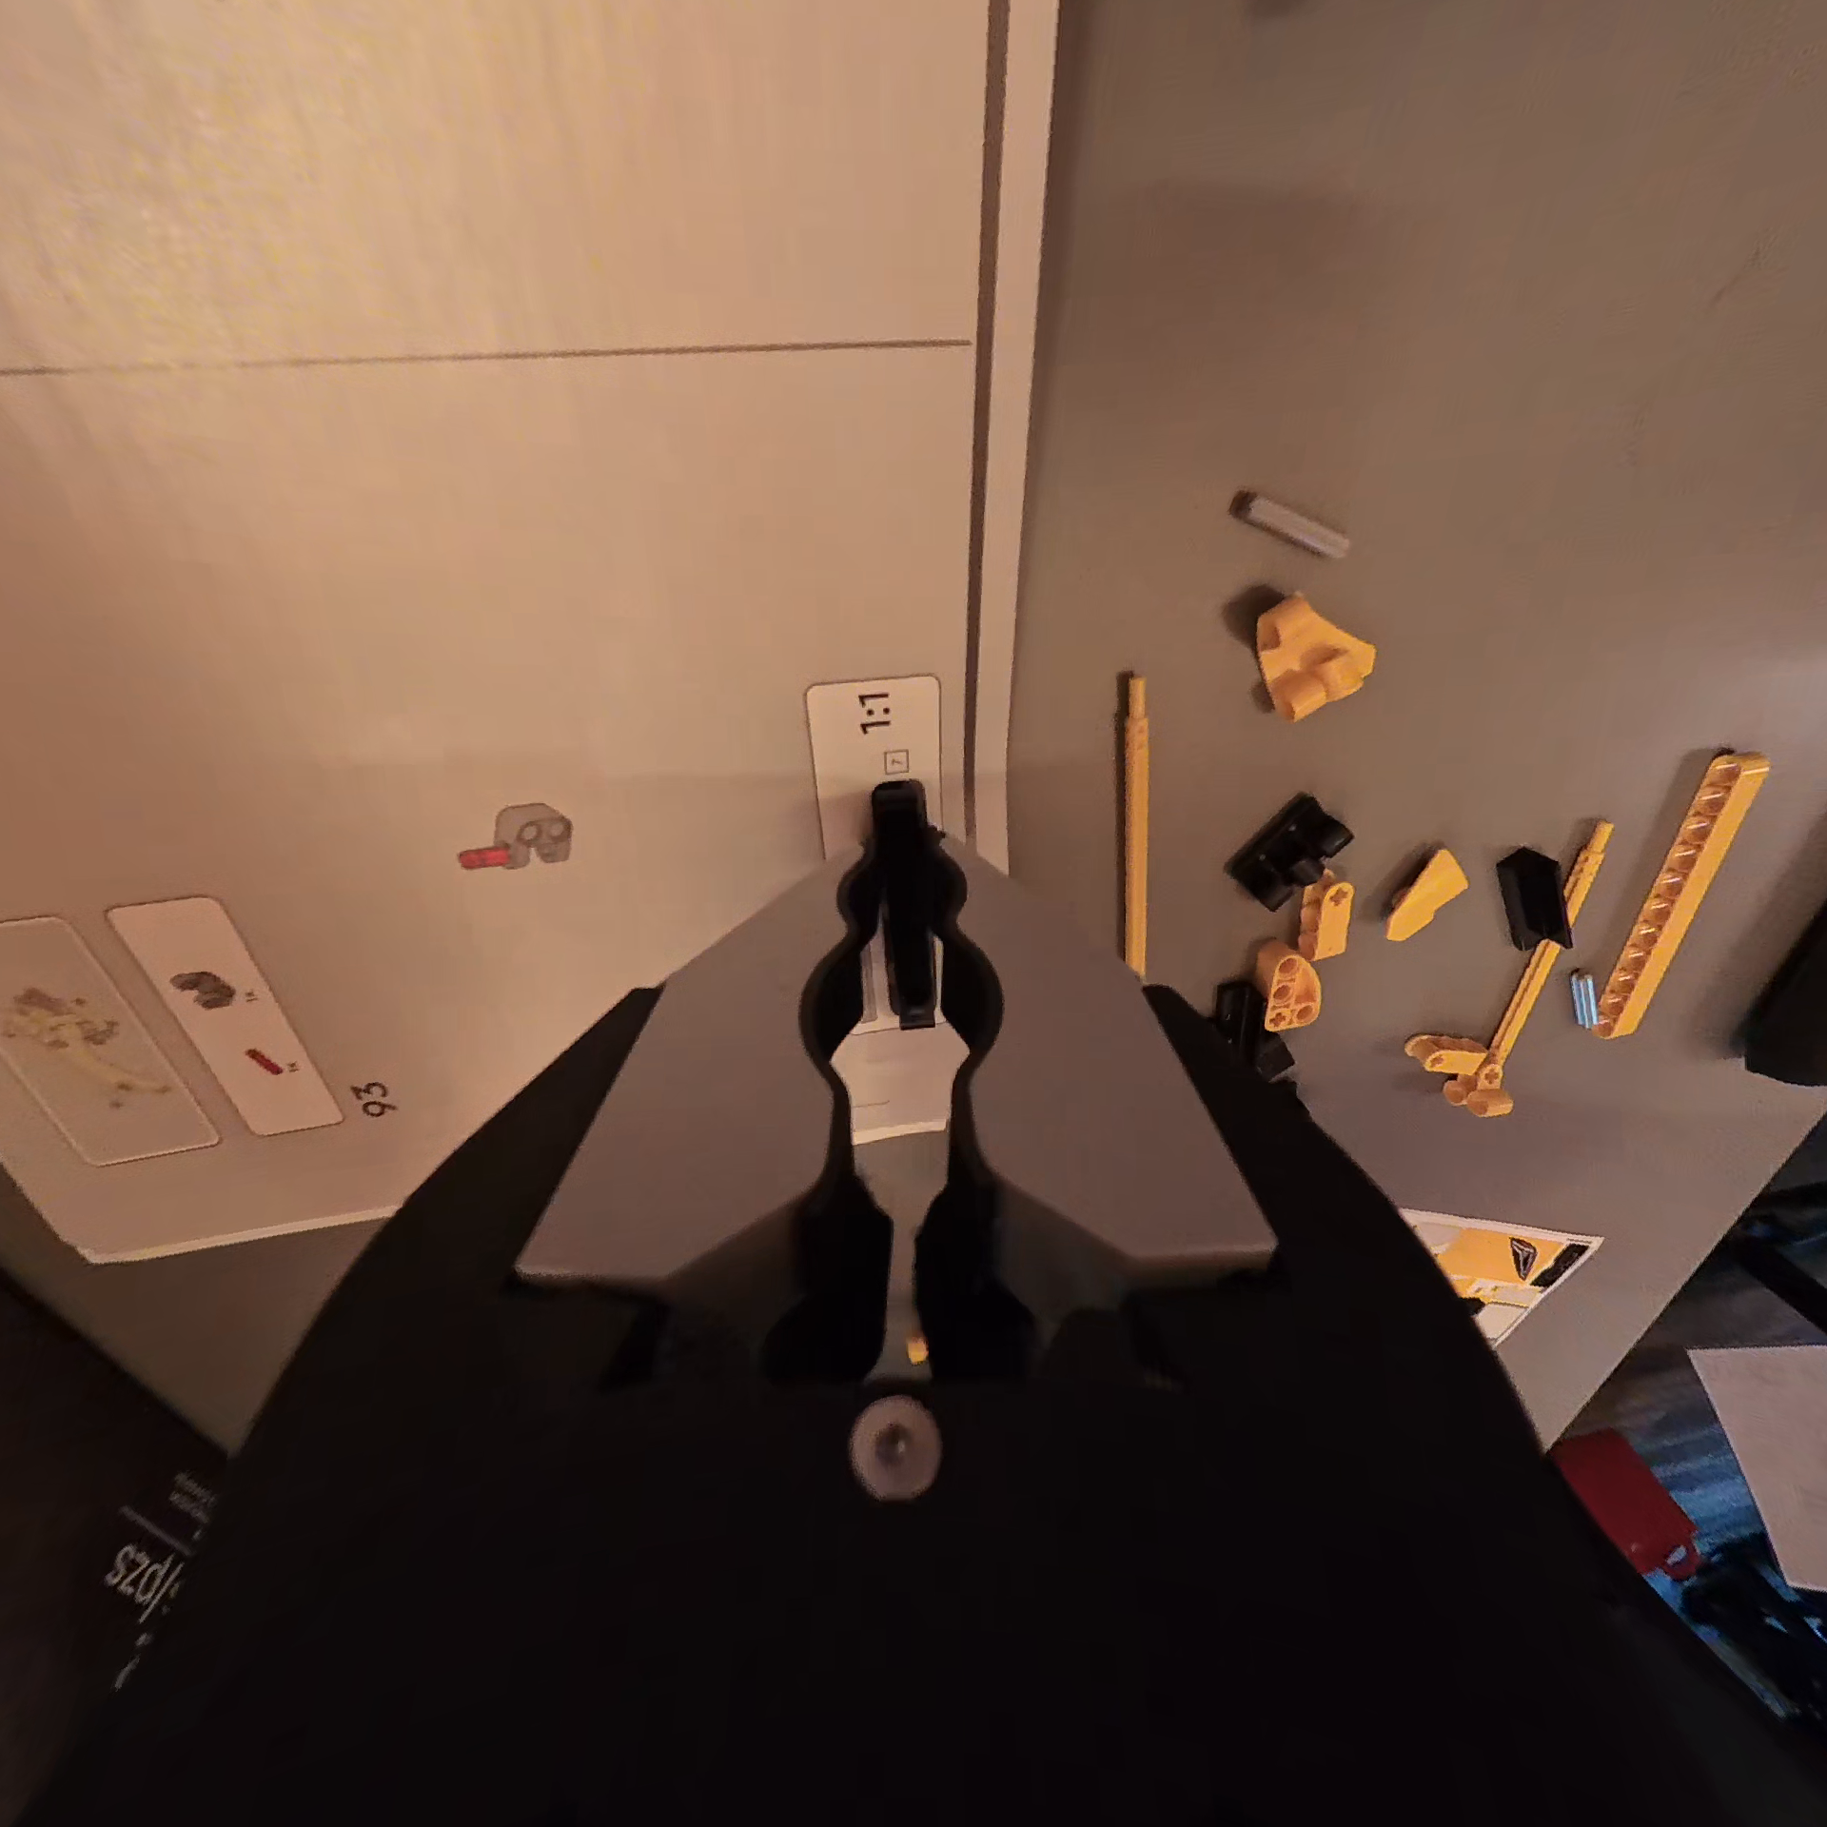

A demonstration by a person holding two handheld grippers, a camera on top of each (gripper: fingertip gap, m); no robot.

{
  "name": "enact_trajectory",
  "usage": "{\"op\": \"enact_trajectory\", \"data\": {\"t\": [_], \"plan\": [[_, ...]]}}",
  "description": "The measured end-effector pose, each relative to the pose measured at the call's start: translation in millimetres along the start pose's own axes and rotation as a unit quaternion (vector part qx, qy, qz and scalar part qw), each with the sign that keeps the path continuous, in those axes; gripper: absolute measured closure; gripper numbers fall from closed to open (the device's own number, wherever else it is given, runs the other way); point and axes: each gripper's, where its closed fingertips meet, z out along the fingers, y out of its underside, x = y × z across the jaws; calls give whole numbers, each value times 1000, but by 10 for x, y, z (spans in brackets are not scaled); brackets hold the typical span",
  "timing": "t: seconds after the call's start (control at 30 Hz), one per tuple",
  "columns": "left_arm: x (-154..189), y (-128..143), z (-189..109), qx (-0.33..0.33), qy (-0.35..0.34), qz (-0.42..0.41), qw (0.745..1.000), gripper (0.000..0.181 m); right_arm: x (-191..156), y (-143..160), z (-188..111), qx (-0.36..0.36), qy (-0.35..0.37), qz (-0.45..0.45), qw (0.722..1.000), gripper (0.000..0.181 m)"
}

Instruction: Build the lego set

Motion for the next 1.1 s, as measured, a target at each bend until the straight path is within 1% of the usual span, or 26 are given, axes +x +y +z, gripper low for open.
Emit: {"op": "enact_trajectory", "data": {"t": [0.1,0.3,0.43,0.5,0.83,0.9,0.93,0.97,1.03,1.1], "plan": [[1,2,4,8,-8,15,1000,174,-9,-2,8,0,-3,0,1000,161],[-1,9,11,-4,-43,65,997,174,-21,10,17,-3,-6,1,1000,161],[1,6,14,-16,-27,13,999,174,-21,9,12,-4,-5,-1,1000,161],[1,4,13,-14,-18,-1,1000,174,-25,10,12,-5,-5,-1,1000,161],[-3,6,13,-19,-25,1,1000,174,-45,27,13,-10,-6,-4,1000,161],[-58,52,-40,-35,-53,7,998,174,-38,32,2,-11,-3,-7,1000,161],[-74,91,-128,-43,-74,10,996,174,-22,26,-14,-9,3,-7,1000,161],[-53,88,-252,-38,-93,5,995,174,-4,13,-33,-4,8,-6,1000,161],[133,-58,-520,18,-111,-35,993,174,43,-28,-79,8,20,0,1000,161],[502,-291,-647,93,-87,-81,988,174,112,-76,-121,19,38,0,999,162]]}}
